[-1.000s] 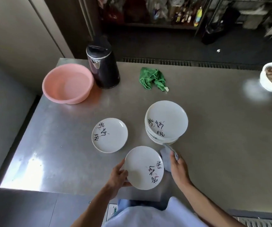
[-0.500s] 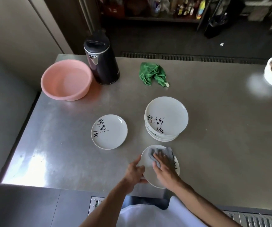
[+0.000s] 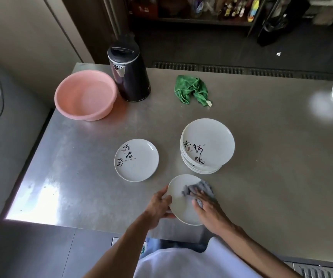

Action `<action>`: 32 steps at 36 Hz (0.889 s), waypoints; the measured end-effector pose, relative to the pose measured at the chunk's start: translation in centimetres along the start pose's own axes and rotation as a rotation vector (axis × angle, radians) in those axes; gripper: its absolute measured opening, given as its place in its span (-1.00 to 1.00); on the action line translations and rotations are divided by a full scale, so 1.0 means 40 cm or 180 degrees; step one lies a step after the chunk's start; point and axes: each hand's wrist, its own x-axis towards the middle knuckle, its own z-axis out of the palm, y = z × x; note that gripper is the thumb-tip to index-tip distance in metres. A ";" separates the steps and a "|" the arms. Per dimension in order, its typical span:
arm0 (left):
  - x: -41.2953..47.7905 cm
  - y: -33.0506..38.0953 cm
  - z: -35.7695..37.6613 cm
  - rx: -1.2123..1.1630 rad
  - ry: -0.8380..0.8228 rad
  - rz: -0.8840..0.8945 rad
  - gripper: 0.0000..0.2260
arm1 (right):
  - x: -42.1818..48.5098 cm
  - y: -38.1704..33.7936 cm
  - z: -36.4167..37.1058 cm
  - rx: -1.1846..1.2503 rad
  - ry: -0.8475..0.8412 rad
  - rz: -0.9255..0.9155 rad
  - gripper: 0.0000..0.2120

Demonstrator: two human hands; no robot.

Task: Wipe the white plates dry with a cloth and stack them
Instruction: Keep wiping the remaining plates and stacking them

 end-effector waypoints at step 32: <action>-0.028 0.011 -0.021 0.0059 -0.0123 0.0171 -0.63 | 0.083 -0.064 0.065 -0.0237 -0.1069 0.0156 -0.51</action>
